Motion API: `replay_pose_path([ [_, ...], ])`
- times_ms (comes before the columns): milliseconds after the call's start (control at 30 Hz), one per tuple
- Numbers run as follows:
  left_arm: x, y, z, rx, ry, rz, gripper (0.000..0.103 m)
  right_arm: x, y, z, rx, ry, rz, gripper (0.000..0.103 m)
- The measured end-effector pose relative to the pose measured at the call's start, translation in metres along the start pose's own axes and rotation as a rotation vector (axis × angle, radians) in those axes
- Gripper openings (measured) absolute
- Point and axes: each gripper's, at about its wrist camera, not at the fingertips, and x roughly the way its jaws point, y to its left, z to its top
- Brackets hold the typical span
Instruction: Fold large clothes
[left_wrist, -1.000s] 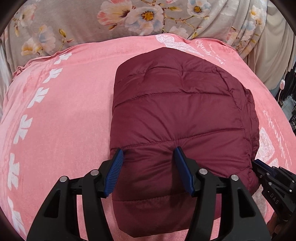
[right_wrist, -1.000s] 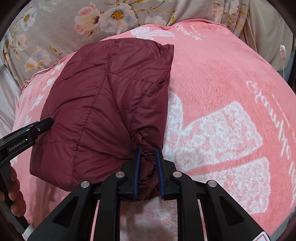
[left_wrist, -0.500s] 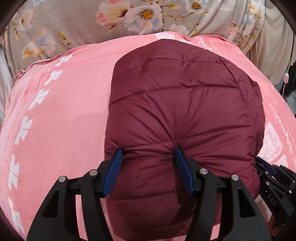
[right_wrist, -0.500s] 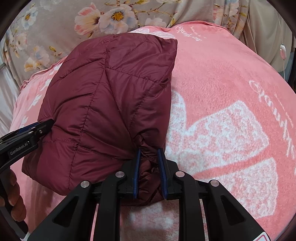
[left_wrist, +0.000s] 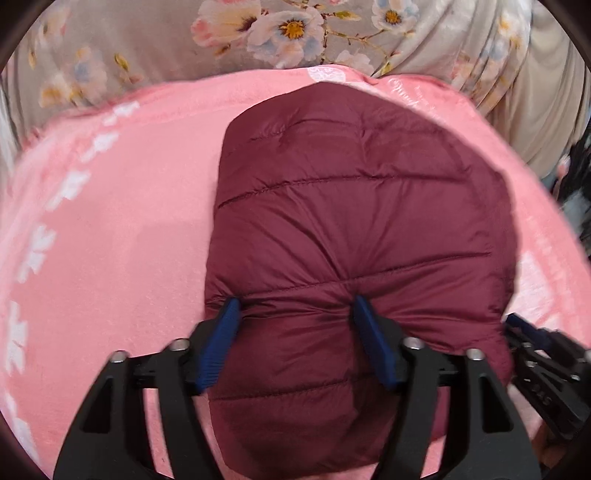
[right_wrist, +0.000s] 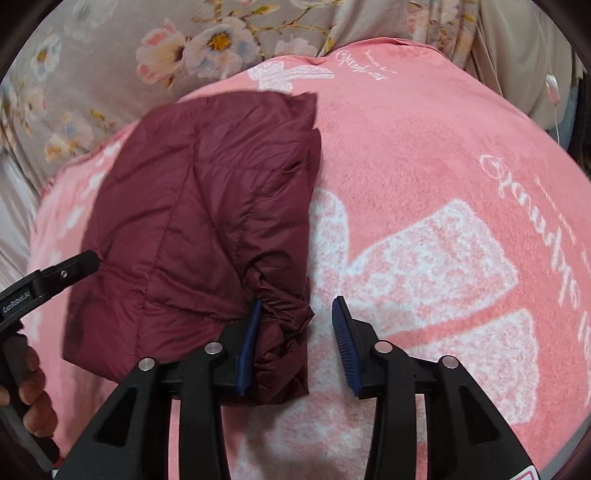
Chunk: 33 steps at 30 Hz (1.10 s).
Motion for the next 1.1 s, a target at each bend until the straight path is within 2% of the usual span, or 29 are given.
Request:
replay_pose_path([
  [33,-0.005,0.010,0.003,-0.044,0.002,-0.062,0.078,-0.007,-0.008,0.005,0.042,-0.012,0.036,0.051],
  [100,-0.013,0.027,0.007,-0.114,-0.003,-0.101,0.093,-0.016,-0.018,0.016,0.100,-0.034,0.096,0.061],
  [200,-0.020,0.056,0.020,-0.207,-0.025,-0.140,0.095,-0.019,-0.026,0.034,0.154,-0.058,0.144,0.066],
  [333,-0.012,0.087,0.030,-0.331,0.008,-0.187,0.095,-0.014,-0.020,0.052,0.160,-0.062,0.159,0.067],
  [433,-0.007,0.089,0.035,-0.331,0.007,-0.169,0.095,0.004,-0.020,0.065,0.173,-0.026,0.189,0.068],
  [500,0.004,0.084,0.038,-0.300,0.035,-0.182,0.095,0.021,-0.024,0.071,0.205,0.007,0.180,0.068],
  [600,0.022,0.079,0.041,-0.298,0.087,-0.215,0.095,0.037,-0.031,0.071,0.260,0.048,0.235,0.069],
  [767,0.034,0.075,0.040,-0.304,0.106,-0.239,0.095,0.045,-0.031,0.070,0.277,0.062,0.257,0.070],
  [833,0.035,0.072,0.042,-0.303,0.110,-0.246,0.095,0.037,-0.026,0.070,0.262,0.037,0.239,0.069],
  [933,0.031,0.065,0.043,-0.287,0.108,-0.239,0.095,0.020,-0.014,0.074,0.187,-0.027,0.196,0.046],
  [967,0.028,0.062,0.044,-0.274,0.099,-0.225,0.095,0.016,-0.009,0.077,0.163,-0.041,0.199,0.022],
  [1000,0.025,0.057,0.043,-0.258,0.091,-0.207,0.095,0.014,-0.006,0.079,0.147,-0.045,0.207,0.013],
  [1067,0.021,0.050,0.045,-0.228,0.078,-0.176,0.095,0.012,0.002,0.084,0.107,-0.072,0.198,0.010],
  [1100,0.019,0.045,0.046,-0.211,0.071,-0.158,0.095,0.015,0.004,0.085,0.091,-0.073,0.166,0.010],
])
